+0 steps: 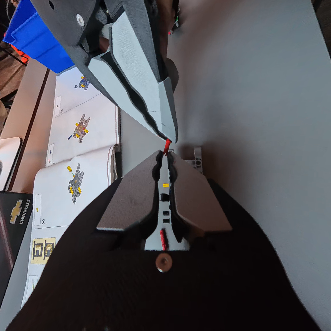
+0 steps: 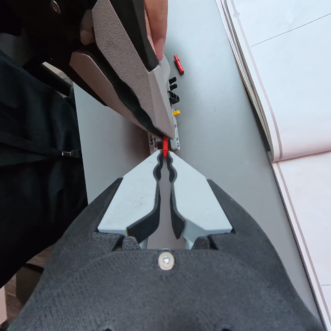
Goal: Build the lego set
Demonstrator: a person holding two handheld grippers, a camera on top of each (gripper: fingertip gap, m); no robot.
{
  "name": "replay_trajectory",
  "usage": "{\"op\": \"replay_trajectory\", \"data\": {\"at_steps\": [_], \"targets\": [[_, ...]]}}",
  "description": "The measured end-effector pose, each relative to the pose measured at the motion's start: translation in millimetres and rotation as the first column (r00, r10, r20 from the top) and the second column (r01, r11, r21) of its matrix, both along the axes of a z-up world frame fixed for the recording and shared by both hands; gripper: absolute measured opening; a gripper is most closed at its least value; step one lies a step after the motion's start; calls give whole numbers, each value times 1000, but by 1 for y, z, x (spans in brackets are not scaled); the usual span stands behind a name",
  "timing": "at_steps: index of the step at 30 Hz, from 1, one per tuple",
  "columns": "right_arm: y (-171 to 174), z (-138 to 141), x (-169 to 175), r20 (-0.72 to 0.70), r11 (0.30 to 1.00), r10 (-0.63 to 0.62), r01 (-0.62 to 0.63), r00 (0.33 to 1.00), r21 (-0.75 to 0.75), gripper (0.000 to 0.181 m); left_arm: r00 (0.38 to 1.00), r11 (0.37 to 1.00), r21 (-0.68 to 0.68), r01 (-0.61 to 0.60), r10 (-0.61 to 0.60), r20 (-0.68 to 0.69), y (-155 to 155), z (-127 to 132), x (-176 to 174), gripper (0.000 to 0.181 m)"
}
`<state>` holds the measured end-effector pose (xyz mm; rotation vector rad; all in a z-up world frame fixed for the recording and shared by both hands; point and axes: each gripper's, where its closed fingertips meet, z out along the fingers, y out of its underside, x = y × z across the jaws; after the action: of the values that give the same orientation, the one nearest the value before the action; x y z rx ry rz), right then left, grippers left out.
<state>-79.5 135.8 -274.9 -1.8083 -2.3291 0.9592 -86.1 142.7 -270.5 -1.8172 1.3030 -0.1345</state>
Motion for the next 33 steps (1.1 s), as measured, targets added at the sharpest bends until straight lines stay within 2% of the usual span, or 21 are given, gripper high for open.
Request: {"op": "replay_trajectory", "data": {"at_steps": [3, 5, 8, 13, 16, 22, 33], "targets": [[6, 8, -5, -92, 999, -23, 25, 996, 24, 1, 999, 999, 25, -32, 32, 20, 5, 7, -3, 2], [5, 21, -10, -231, 999, -33, 36, 972, 10, 5, 995, 999, 24, -45, 43, 87, 6, 16, -3, 2], [4, 38, -16, -432, 997, -66, 76, 899, 8, 8, 986, 998, 40, -41, 33, 165, 4, 32, -1, 2], [7, 49, -17, -629, 988, -42, 126, 776, 90, 2, 977, 997, 60, -56, 42, 210, 6, 41, -2, 2], [9, 48, -17, -663, 983, -9, 129, 748, 132, 3, 976, 997, 60, -56, 42, 214, 8, 39, -2, 2], [10, 56, -10, -710, 993, -26, 102, 704, 64, 2, 970, 997, 66, -45, 28, 243, 7, 42, 1, 2], [12, 52, -8, -689, 993, -18, 93, 725, 72, 0, 934, 998, -40, -40, 52, 353, 8, 39, 1, 5]]}}
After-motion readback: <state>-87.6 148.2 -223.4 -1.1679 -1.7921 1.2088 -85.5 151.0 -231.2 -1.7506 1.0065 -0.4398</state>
